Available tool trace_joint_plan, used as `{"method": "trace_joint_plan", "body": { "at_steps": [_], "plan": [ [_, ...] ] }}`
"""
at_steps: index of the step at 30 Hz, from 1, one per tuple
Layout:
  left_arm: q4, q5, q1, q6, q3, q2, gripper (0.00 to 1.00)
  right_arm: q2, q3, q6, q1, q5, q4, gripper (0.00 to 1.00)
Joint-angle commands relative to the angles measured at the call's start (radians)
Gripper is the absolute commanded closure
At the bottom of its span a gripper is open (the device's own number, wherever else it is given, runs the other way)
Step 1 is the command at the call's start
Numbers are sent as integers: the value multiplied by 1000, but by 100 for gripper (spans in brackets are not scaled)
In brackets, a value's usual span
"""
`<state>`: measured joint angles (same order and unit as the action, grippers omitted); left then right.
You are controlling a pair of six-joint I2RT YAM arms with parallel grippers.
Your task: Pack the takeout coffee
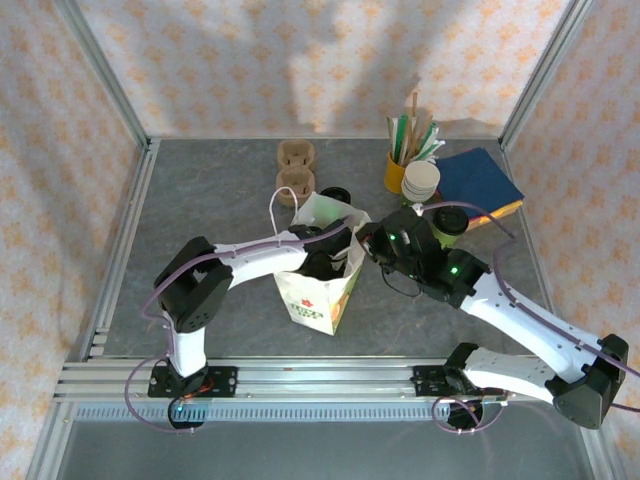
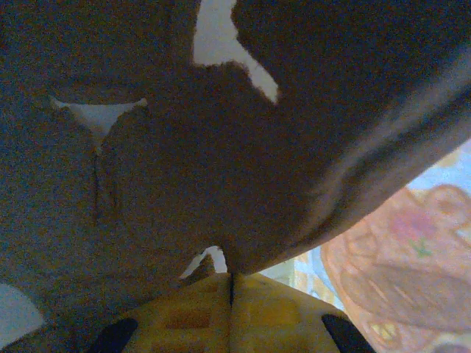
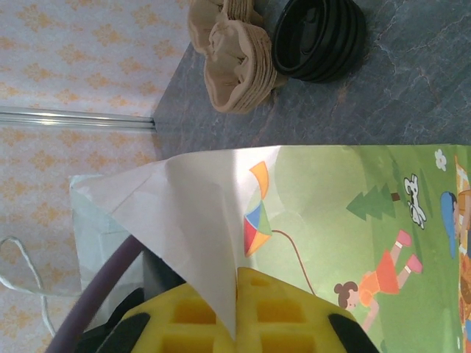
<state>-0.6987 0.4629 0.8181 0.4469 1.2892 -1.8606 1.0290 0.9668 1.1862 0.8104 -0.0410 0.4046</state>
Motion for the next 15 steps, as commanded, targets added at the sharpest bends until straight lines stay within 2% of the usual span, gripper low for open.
{"method": "trace_joint_plan", "body": {
  "at_steps": [1,15],
  "plan": [
    [-49,-40,-1,19,48,84,91,-22,15,7,-3,38,2,100],
    [-154,-143,-3,73,180,223,91,-3,-2,-24,-2,58,22,100]
  ]
}}
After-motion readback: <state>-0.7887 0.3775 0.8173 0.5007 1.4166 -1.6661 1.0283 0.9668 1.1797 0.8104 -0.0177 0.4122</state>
